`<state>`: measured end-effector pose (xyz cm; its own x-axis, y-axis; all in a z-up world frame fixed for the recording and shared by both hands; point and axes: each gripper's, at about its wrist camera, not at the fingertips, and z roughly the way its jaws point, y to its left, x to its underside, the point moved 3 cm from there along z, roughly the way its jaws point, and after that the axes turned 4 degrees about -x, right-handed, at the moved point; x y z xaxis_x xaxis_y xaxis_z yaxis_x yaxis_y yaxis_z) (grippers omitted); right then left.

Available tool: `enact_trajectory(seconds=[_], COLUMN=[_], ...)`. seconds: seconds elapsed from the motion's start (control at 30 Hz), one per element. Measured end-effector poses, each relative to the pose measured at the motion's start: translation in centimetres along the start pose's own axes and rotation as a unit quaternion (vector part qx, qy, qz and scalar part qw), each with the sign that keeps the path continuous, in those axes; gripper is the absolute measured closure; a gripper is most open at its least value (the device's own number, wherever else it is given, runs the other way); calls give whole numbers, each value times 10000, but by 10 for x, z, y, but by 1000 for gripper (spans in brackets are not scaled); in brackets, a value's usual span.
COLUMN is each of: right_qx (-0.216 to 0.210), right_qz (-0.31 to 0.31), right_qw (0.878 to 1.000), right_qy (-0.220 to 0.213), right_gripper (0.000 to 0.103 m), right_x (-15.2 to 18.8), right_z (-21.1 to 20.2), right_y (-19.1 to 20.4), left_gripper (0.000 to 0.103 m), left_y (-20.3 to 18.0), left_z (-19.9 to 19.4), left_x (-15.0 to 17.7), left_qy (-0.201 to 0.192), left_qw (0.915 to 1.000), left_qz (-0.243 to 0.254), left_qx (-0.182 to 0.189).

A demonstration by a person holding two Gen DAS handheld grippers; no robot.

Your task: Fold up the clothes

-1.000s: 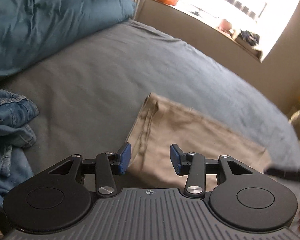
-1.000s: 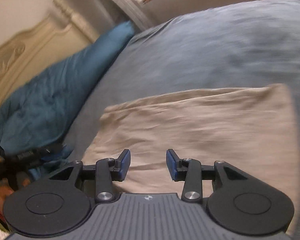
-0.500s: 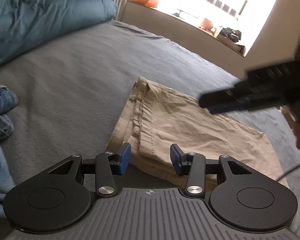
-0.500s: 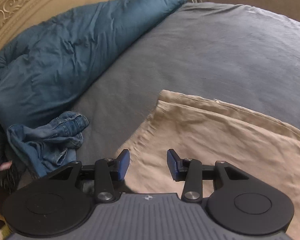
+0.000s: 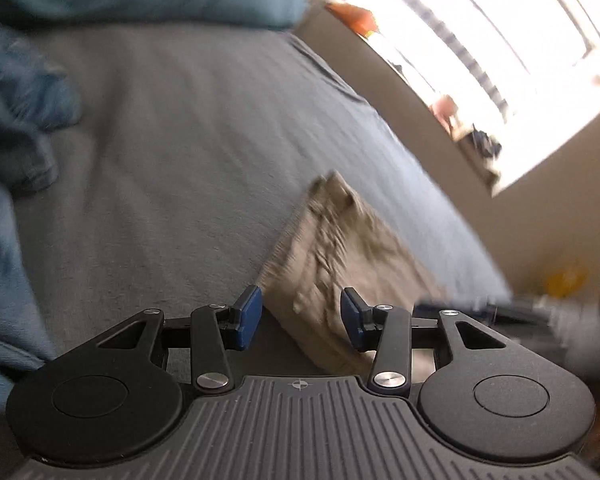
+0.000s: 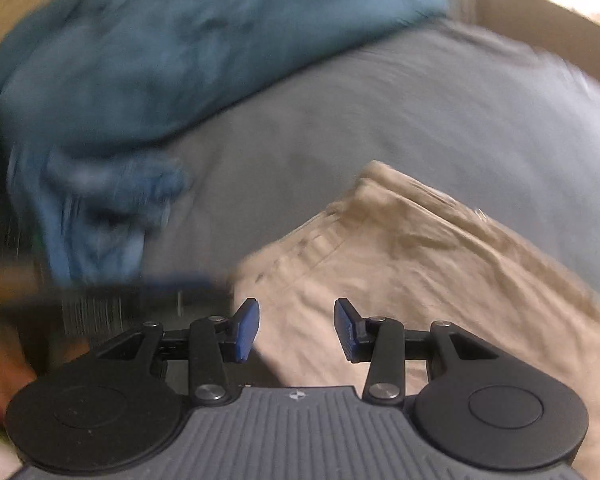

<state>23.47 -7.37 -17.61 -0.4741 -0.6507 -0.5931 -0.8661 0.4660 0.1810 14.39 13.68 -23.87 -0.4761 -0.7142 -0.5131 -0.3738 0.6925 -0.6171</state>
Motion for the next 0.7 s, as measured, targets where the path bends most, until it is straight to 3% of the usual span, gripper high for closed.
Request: enact_trajectory(seconds=[0.13,0.3,0.47,0.53,0.6,0.7], right_qx=[410,807,827,817,806,787], right_qz=[-1255,-1898,-1615,-1301,-986,-510], right_qw=[9912,9782,9834,9880,9912,9935], right_qy=[34,224,52,-149,-351,-652], right_gripper=[58,60,61,70,98,99], right_x=[12,17,12,6,1,-7], right_z=[22,56,54,47,39,27], right_y=[36,51,45,37,28,15], left_gripper=[60,60,60,60,60,60], left_y=[12,15,15,16,18,21], left_z=[-5,-3,1,1,-1,-4], left_x=[-5,-1,1,2,2,-1], left_qy=[-100,-19,19,-18,-69,-167], left_qw=[9996,9992,9991,9991,9989,9984], left_qz=[-266,-403,-388,-381,-385,-453], left_qx=[-32,-51,-146,-208,-258,-284])
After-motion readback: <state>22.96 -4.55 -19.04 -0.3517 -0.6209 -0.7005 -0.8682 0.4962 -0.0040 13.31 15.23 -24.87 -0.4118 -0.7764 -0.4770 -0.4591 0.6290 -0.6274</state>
